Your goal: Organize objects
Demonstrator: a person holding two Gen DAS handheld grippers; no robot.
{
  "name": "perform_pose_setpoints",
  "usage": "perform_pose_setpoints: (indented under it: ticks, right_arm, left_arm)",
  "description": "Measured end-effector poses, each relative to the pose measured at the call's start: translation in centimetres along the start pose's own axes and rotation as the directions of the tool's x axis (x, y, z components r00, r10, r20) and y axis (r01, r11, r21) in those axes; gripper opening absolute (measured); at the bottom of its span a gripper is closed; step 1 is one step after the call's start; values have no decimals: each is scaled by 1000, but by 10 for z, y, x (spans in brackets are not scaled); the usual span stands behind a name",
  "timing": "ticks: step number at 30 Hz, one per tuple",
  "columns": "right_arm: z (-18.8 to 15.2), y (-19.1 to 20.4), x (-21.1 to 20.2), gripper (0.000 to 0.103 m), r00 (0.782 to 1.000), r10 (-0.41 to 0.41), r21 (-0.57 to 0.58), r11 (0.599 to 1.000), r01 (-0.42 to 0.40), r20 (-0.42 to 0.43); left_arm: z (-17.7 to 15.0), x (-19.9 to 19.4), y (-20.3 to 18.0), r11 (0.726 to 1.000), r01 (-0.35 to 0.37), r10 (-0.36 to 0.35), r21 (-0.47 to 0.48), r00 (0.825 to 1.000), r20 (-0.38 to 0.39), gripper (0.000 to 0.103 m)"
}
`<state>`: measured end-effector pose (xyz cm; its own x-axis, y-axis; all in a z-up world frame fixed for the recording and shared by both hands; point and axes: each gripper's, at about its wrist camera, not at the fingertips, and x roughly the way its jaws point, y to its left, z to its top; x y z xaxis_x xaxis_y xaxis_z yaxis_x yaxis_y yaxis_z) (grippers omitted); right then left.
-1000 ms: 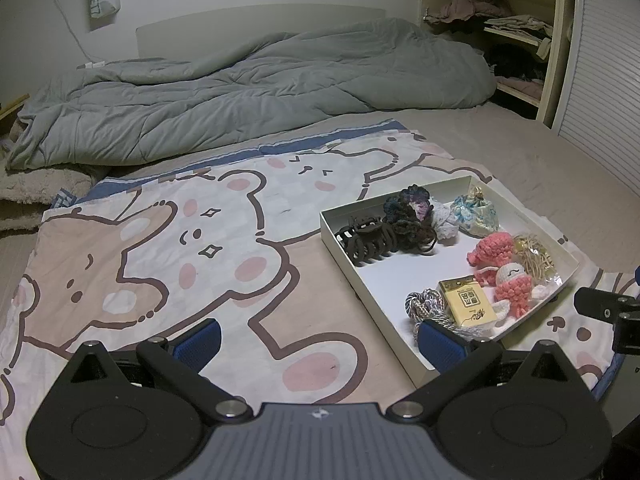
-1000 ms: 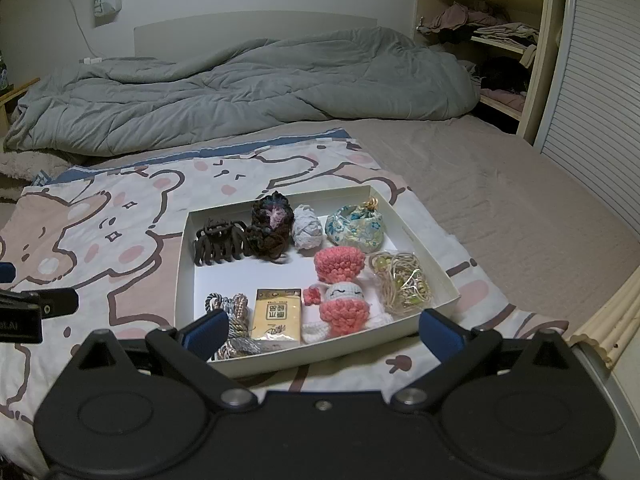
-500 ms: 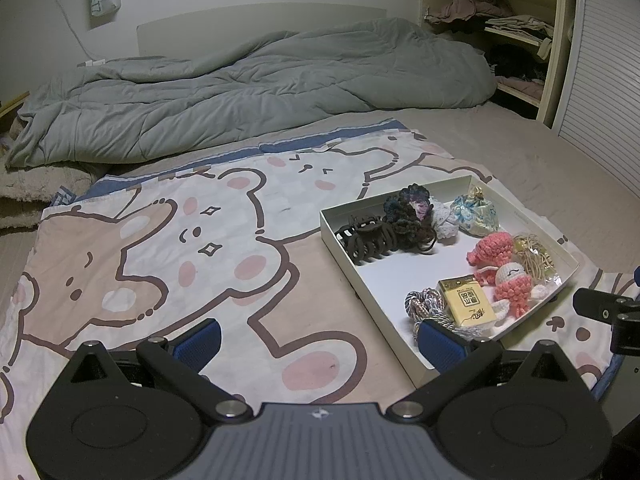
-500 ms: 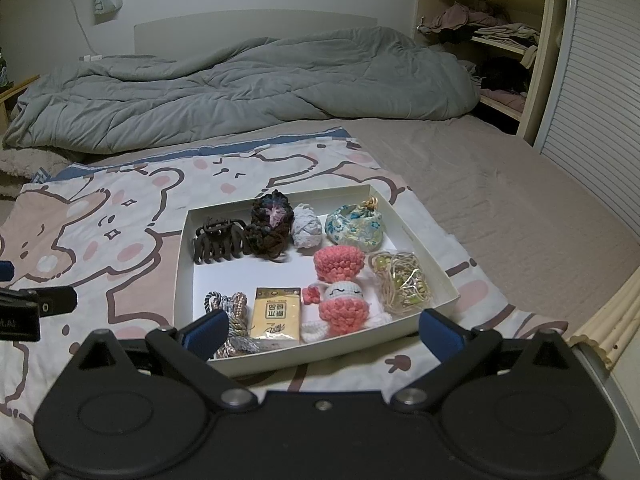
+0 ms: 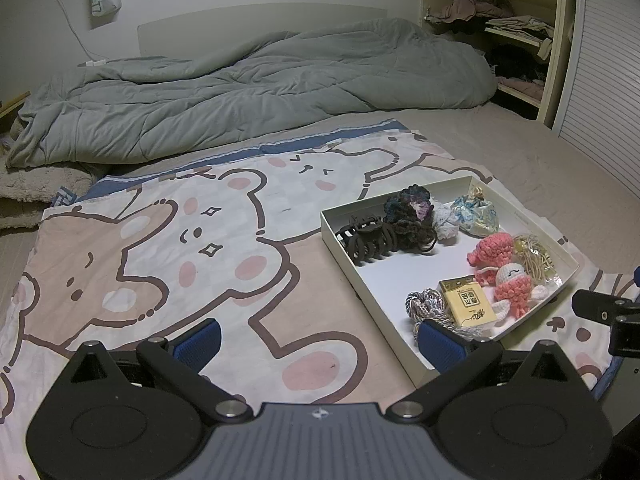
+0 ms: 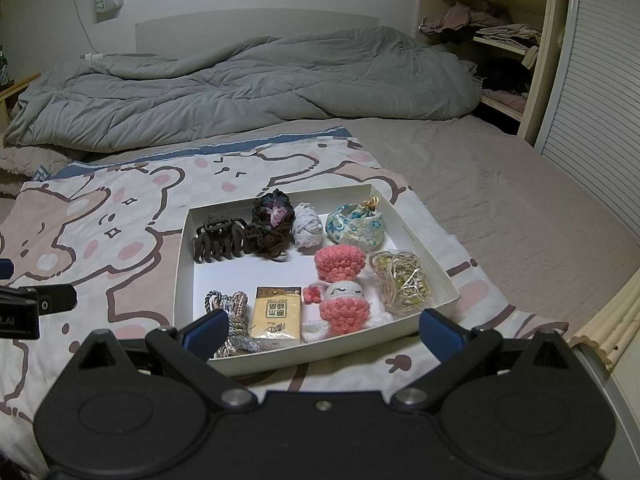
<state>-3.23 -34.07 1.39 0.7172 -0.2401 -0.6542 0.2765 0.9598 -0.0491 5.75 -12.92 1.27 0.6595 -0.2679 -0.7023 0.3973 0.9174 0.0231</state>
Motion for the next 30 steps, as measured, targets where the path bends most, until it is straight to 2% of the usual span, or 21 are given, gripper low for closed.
perform_pose_setpoints:
  ticks: [30]
  right_arm:
    - [0, 1, 1, 103, 1000, 0, -6, 1000, 0, -3]
  left_arm:
    - [0, 0, 0, 1000, 3, -3, -5, 1000, -1, 103]
